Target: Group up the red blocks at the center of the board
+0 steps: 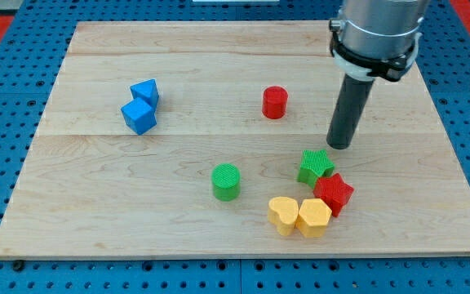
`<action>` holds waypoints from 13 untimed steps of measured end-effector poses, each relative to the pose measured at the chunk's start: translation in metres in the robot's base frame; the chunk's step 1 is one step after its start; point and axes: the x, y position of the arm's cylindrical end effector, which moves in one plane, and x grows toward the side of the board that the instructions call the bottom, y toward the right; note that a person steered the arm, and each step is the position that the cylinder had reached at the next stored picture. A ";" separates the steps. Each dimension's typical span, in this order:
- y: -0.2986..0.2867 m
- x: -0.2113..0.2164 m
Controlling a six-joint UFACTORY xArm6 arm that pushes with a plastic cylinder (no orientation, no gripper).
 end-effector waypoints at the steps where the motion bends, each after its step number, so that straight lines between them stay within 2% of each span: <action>1: 0.006 0.051; 2: -0.037 0.050; 3: -0.043 0.024; 4: -0.007 0.019; 6: -0.040 -0.012; 7: -0.094 -0.005; 8: -0.106 -0.004; 9: -0.026 0.014; 10: 0.033 0.069; 11: 0.026 0.126; 12: -0.034 0.137; 13: -0.063 0.135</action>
